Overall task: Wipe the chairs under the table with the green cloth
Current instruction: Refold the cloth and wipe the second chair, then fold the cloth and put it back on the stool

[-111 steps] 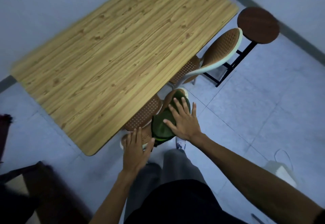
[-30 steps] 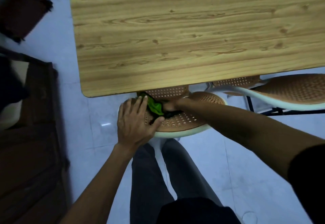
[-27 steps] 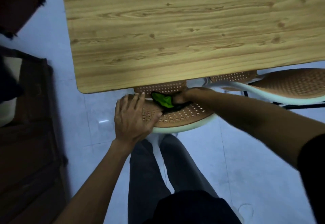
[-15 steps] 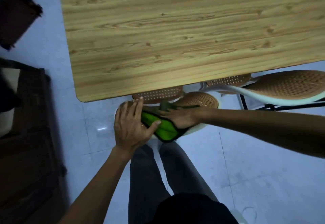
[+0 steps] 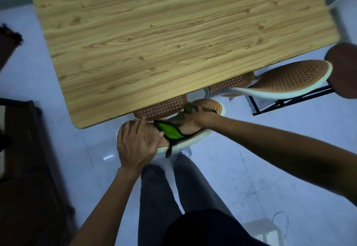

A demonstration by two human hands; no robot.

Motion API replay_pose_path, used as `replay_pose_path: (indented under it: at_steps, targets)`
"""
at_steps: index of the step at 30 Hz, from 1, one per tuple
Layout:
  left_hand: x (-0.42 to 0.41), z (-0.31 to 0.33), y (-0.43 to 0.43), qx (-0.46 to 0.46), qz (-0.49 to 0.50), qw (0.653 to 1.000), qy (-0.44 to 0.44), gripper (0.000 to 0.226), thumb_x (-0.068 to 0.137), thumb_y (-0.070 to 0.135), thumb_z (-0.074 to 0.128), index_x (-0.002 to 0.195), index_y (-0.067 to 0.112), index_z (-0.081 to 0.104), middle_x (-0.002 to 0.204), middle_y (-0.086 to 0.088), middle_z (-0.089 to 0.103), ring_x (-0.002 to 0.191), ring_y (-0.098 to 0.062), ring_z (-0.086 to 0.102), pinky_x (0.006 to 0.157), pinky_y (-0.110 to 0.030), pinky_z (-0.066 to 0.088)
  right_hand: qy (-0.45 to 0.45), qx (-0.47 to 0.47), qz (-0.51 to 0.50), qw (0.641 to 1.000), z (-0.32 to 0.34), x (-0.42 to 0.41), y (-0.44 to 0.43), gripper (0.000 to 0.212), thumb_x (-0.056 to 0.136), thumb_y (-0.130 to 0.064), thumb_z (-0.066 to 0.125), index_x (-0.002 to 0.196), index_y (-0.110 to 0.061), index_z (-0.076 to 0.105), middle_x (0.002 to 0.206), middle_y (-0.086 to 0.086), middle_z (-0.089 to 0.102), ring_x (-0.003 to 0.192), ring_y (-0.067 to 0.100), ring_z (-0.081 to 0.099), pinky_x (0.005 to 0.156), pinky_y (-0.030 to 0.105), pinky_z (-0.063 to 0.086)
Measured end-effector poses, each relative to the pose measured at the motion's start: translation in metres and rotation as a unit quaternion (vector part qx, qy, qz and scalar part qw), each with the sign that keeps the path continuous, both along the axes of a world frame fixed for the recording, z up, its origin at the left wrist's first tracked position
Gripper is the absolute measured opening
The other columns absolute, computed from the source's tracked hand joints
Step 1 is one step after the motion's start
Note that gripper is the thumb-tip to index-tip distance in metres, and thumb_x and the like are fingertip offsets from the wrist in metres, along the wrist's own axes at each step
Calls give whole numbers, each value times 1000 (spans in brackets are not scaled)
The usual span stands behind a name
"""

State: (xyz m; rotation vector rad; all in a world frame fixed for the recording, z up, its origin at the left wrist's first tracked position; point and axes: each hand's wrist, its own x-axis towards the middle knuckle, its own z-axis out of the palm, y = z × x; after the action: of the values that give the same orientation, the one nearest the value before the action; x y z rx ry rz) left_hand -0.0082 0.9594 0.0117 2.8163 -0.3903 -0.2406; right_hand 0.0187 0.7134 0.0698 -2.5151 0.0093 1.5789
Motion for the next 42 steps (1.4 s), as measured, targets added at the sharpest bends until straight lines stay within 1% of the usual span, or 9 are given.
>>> replay_pose_path:
  at_steps: [3, 7, 12, 15, 17, 21, 26, 32, 42]
  targets:
    - [2, 6, 0, -10, 3, 1000, 23, 76, 91, 71, 32, 135, 14, 55, 123, -10, 68, 121, -31, 55, 107, -45, 39, -40, -22, 55, 997, 5, -35, 23, 68, 93, -68, 6, 156, -43, 5, 166, 15, 5, 149, 47, 1, 117, 63, -7]
    - [4, 10, 1, -18, -22, 999, 18, 61, 94, 68, 29, 102, 23, 68, 105, 1, 72, 105, -24, 60, 98, -42, 42, -212, -50, 14, 976, 22, -91, 53, 78, 84, -74, 2, 155, -43, 14, 162, 22, 20, 147, 50, 8, 116, 63, -10]
    - [11, 25, -11, -10, -72, 996, 51, 71, 90, 76, 31, 46, 21, 44, 50, 2, 54, 53, -18, 53, 58, -33, 38, -367, -17, -104, 924, 26, -114, 53, 57, 97, -57, 31, 142, -29, 52, 144, 15, 52, 136, 38, 40, 116, 53, 22]
    - [9, 28, -25, -23, -33, 991, 131, 69, 82, 82, 37, 61, 18, 51, 66, -7, 65, 65, -26, 62, 60, -31, 41, -444, -51, -286, 848, 25, -107, 29, 50, 91, -49, 51, 128, -16, 57, 126, 12, 56, 115, 30, 51, 94, 43, 43]
    - [9, 29, -35, -47, 11, 971, 232, 62, 83, 73, 45, 103, 17, 61, 106, -11, 71, 96, -34, 67, 79, -39, 53, -405, -45, -429, 806, 24, -107, 15, 58, 87, -51, 61, 131, -15, 48, 125, 14, 48, 110, 34, 52, 88, 43, 48]
    - [11, 46, -59, -232, 125, 887, 380, 50, 98, 37, 55, 141, 20, 38, 143, -9, 54, 129, -35, 53, 106, -46, 46, -297, 66, -564, 767, 19, -108, 13, 77, 89, -58, 58, 149, -26, 23, 124, 20, 62, 108, 40, 62, 83, 38, 49]
    - [-7, 63, -91, -332, 249, 864, 286, 49, 99, 20, 54, 143, 13, 34, 147, -14, 48, 134, -35, 48, 112, -41, 39, -285, 120, -583, 752, 23, -104, 4, 57, 92, -48, 59, 139, -22, 41, 118, 13, 67, 108, 34, 64, 78, 26, 42]
    - [-30, 92, -142, -325, 179, 919, 131, 43, 101, 19, 51, 139, 5, 36, 143, -18, 50, 128, -27, 49, 103, -30, 37, -282, 157, -569, 756, 46, -112, -51, 12, 96, -25, 51, 101, -15, 48, 100, 7, 62, 95, 27, 61, 76, 34, 46]
    - [-39, 162, -335, -341, -86, 930, 101, 17, 99, 22, 53, 110, 10, 48, 105, -12, 63, 97, -29, 63, 82, -45, 53, -449, 196, -748, 448, 109, -187, -194, 26, 89, -10, 46, 87, -35, 45, 80, -8, 61, 72, 0, 60, 63, 20, 46]
